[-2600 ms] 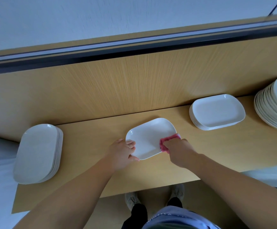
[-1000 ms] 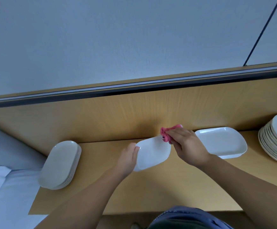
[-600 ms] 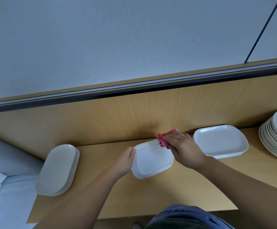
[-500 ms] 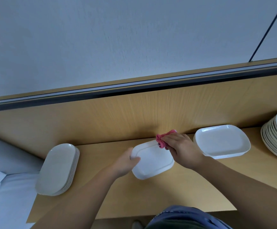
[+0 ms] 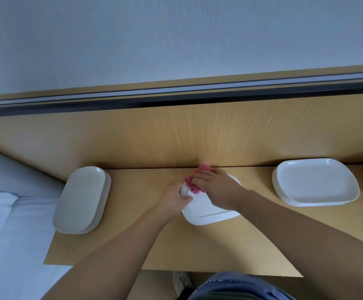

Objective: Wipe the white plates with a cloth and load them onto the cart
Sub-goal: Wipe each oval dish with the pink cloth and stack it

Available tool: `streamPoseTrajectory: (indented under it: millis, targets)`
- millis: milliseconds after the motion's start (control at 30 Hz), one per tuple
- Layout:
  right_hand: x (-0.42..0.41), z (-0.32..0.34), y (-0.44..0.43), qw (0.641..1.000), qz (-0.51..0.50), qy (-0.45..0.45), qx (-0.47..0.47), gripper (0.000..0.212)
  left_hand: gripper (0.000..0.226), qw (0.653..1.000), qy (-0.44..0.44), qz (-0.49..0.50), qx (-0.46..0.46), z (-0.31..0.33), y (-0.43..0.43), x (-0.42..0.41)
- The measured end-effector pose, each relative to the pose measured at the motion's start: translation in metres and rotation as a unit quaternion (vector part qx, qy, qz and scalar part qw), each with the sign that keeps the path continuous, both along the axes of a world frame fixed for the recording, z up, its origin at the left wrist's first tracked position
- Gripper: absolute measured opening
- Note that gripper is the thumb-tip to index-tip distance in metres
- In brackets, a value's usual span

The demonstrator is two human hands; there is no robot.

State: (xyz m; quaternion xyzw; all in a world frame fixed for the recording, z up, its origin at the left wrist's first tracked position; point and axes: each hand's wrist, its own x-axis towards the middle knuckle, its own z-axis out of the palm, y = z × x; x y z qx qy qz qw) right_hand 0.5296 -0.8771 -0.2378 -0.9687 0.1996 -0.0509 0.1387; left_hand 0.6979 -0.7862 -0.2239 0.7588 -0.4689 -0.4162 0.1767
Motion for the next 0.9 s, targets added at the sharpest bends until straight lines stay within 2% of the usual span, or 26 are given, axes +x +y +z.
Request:
streamPoseTrajectory:
  millis: [100, 200, 533, 633, 767, 900]
  targets:
    - [0.009, -0.01, 0.002, 0.998, -0.007, 0.054, 0.035, 0.071, 0.019, 1.0, -0.017, -0.002, 0.0, -0.001, -0.003, 0.0]
    - [0.011, -0.015, 0.001, 0.996, -0.008, 0.083, 0.031, 0.074, 0.013, 1.0, -0.028, 0.003, 0.01, -0.005, -0.005, -0.001]
    - [-0.035, -0.033, -0.023, 0.996, -0.051, 0.053, 0.041, 0.065, 0.032, 0.998, -0.016, 0.042, 0.042, -0.01, -0.006, -0.004]
    - [-0.052, -0.032, -0.028, 0.994, -0.092, 0.04, 0.048, 0.065, 0.031, 0.998, -0.02, 0.041, 0.041, -0.009, -0.007, -0.004]
    - [-0.069, -0.035, -0.026, 0.979, -0.168, 0.048, 0.104, 0.06, 0.033, 0.998, -0.019, 0.046, 0.038, -0.008, -0.006, -0.004]
    - [-0.073, -0.039, -0.019, 0.967, -0.211, 0.05, 0.13, 0.059, 0.055, 0.999, 0.017, -0.011, 0.028, -0.002, -0.002, -0.002]
